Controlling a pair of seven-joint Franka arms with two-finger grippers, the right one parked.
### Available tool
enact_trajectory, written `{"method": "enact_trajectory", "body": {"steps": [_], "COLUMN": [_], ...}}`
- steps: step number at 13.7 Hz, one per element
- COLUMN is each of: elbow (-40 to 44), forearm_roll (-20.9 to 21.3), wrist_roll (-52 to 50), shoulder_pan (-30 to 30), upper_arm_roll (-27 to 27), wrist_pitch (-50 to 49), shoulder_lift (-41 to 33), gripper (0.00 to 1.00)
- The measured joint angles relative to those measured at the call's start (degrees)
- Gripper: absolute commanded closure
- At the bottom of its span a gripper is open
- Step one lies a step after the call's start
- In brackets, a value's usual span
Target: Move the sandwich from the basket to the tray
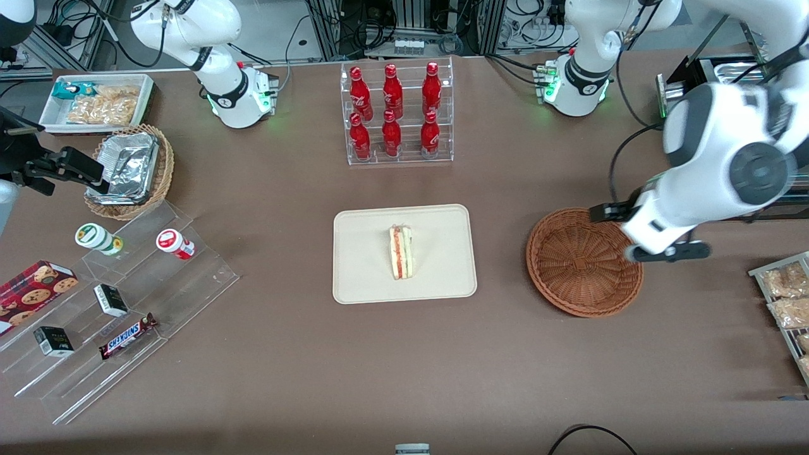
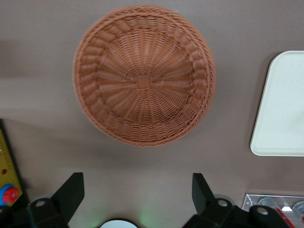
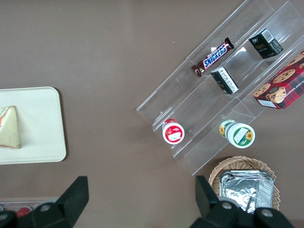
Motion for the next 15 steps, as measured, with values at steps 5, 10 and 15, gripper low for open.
{"method": "enact_trajectory", "body": {"steps": [5,10,15], "elbow": [-0.03,-0.06,1.00], "forearm_roll": [1.12,4.97,3.87], "wrist_roll": [2.77,4.94,7.30], "shoulder_pan": [2.10,7.26,13.97], "upper_arm_roll": [-0.01,-3.74,-8.29], "wrist_pitch": [-2.25,-6.57,-7.64], "shoulder_lift": [-5.85,-9.22,-10.06], "gripper": [0.00,0.00,0.00]}}
